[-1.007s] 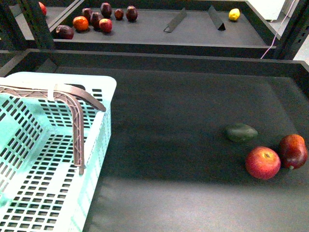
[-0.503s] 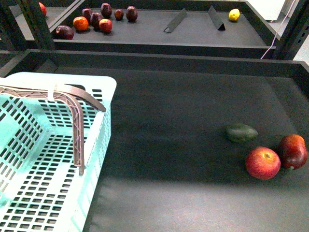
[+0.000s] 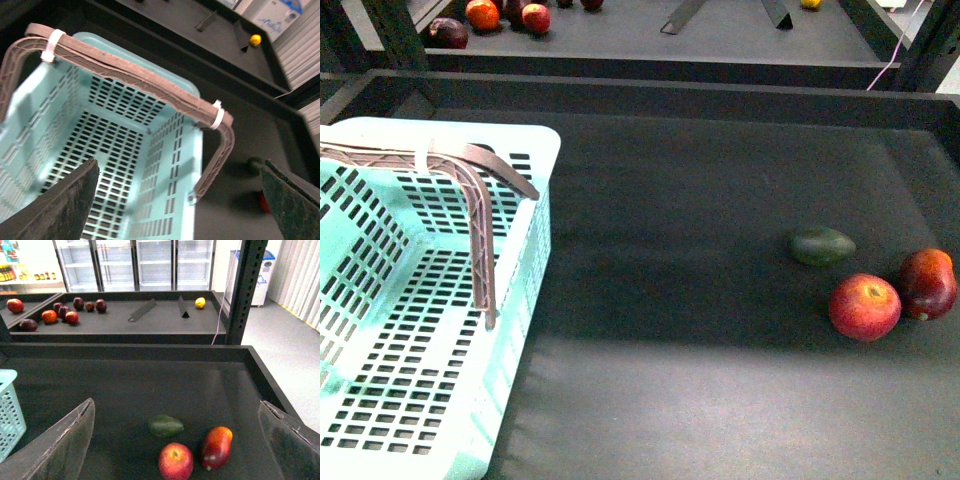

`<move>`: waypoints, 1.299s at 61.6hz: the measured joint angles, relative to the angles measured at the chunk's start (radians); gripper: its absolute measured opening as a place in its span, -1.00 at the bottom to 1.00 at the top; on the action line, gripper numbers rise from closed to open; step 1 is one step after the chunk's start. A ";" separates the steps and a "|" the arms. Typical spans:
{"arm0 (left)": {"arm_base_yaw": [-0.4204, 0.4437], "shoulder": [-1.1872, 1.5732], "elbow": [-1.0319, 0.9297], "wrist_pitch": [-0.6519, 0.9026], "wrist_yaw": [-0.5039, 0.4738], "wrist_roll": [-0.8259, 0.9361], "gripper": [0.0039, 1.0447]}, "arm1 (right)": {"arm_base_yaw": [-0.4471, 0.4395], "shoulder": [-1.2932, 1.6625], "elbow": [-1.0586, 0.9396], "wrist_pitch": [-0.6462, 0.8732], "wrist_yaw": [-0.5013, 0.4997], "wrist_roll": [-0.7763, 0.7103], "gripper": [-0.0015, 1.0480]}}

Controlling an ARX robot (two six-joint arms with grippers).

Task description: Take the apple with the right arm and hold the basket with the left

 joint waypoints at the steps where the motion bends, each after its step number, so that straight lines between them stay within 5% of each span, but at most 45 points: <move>1: 0.014 0.037 0.013 0.021 0.024 -0.030 0.87 | 0.000 0.000 0.000 0.000 0.000 0.000 0.83; 13: 0.061 0.423 0.124 0.201 0.066 -0.326 0.87 | 0.000 0.000 0.000 0.000 0.000 0.000 0.83; 28: 0.000 0.772 0.293 0.343 0.003 -0.574 0.87 | 0.000 0.000 0.000 0.000 0.000 0.000 0.83; 71: -0.108 1.249 0.575 0.315 -0.113 -0.756 0.87 | 0.000 0.000 0.000 0.000 0.000 0.000 0.83; 80: -0.113 1.264 0.588 0.317 -0.113 -0.760 0.43 | 0.000 0.000 0.000 0.000 0.000 0.000 0.83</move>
